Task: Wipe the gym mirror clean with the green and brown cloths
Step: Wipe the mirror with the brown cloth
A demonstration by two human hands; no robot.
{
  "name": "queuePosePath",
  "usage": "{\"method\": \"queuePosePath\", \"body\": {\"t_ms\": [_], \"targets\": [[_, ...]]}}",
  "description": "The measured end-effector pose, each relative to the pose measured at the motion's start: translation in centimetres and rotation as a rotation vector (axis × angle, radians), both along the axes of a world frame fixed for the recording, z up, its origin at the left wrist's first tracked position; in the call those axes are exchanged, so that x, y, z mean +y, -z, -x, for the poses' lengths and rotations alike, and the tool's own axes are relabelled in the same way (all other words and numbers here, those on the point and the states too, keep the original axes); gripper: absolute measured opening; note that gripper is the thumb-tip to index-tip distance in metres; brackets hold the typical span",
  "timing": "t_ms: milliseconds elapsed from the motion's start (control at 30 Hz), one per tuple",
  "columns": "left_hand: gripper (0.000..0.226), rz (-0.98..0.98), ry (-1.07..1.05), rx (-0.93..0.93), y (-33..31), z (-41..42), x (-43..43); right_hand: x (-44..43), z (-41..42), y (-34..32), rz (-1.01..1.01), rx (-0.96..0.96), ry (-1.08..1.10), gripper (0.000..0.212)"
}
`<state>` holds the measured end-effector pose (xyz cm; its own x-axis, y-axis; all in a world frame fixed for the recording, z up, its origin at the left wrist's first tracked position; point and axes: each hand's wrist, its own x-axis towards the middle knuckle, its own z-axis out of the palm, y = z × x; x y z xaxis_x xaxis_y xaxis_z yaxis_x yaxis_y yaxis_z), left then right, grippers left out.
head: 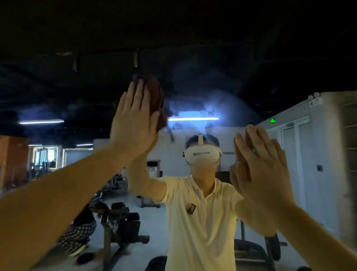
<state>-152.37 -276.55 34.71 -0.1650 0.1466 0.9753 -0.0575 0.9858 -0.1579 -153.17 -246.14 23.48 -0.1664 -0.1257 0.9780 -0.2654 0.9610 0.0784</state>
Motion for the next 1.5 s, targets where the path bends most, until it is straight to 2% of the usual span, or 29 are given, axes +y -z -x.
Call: {"method": "queuePosePath", "body": {"t_ms": [67,100,133,167,233,300,367,433,500,600,667,733,800,900,967,1033,1067,1167,1233,1267,1300,1367,1467,1500], "targets": [[0.066,-0.233,0.155,0.088,-0.5,0.5,4.3,0.2,0.1,0.0,-0.011,0.002,0.007,0.058],[0.066,-0.289,0.207,0.112,0.3,0.8,6.4,0.2,0.1,0.0,-0.016,0.005,0.003,0.058],[0.066,-0.263,0.236,0.106,2.2,1.1,8.3,0.2,0.1,0.1,-0.019,0.007,-0.004,0.058],[0.067,-0.161,0.277,0.062,4.9,1.3,9.8,0.2,0.2,0.2,-0.016,0.007,-0.011,0.059],[0.075,0.185,0.326,-0.089,11.5,0.9,11.1,0.0,0.1,0.6,-0.008,0.003,-0.025,0.059],[0.085,0.538,0.262,-0.154,16.2,0.4,9.6,0.2,-0.1,0.9,-0.009,-0.016,-0.044,0.058],[0.091,0.776,0.167,-0.192,16.9,0.3,7.1,0.8,-0.4,0.8,-0.049,-0.026,-0.058,0.058],[0.091,0.919,0.088,-0.242,13.4,0.1,5.4,1.7,-0.6,0.6,-0.115,-0.016,-0.066,0.057],[0.085,0.816,0.065,-0.168,7.8,-0.3,5.2,2.5,-0.5,0.4,-0.171,-0.001,-0.061,0.056],[0.067,0.467,0.054,-0.01,-0.8,-0.6,6.7,3.4,0.3,0.4,-0.203,-0.021,-0.054,0.058],[0.063,0.224,0.136,0.041,-3.2,0.1,8.4,3.9,1.0,0.7,-0.206,-0.038,-0.085,0.056],[0.064,0.111,0.199,0.085,-1.7,0.9,11.4,4.4,0.9,0.9,-0.168,-0.049,-0.198,0.051],[0.069,0.225,0.243,0.052,3.6,1.3,13.5,4.9,-0.3,0.8,-0.07,-0.063,-0.296,0.047],[0.079,0.605,0.244,-0.142,11.7,0.5,12.1,6.1,-2.2,-0.2,0.016,0.029,-0.217,0.055],[0.08,0.925,0.13,-0.174,12.3,0.3,10.0,7.2,-1.9,-0.7,-0.021,0.019,-0.112,0.057],[0.08,1.065,0.073,-0.157,8.0,0.0,9.1,8.0,-0.7,-0.3,-0.119,-0.036,0.01,0.058],[0.079,1.012,0.071,-0.105,4.8,-0.3,9.0,8.3,0.0,0.0,-0.152,-0.053,0.045,0.059],[0.067,0.536,-0.003,0.05,-5.0,-0.9,9.8,8.7,0.7,0.2,-0.167,-0.057,0.054,0.062],[0.064,0.193,0.074,0.05,-7.8,-0.4,11.8,8.6,0.5,0.1,-0.165,-0.052,0.025,0.061],[0.064,0.096,0.123,0.055,-7.6,0.2,13.5,8.6,0.3,0.0,-0.165,-0.054,0.012,0.061],[0.065,0.084,0.135,0.066,-6.3,0.8,15.4,8.6,0.3,0.0,-0.164,-0.049,-0.002,0.061],[0.069,0.276,0.131,0.071,-0.5,1.5,18.5,8.6,0.2,0.2,-0.118,-0.046,-0.085,0.06],[0.09,0.522,0.246,-0.015,9.4,0.7,17.8,8.7,-0.1,0.6,0.087,-0.053,-0.394,0.056],[0.089,0.661,0.194,-0.082,10.9,0.2,16.7,8.6,-0.2,0.8,0.149,-0.036,-0.494,0.055]]}}
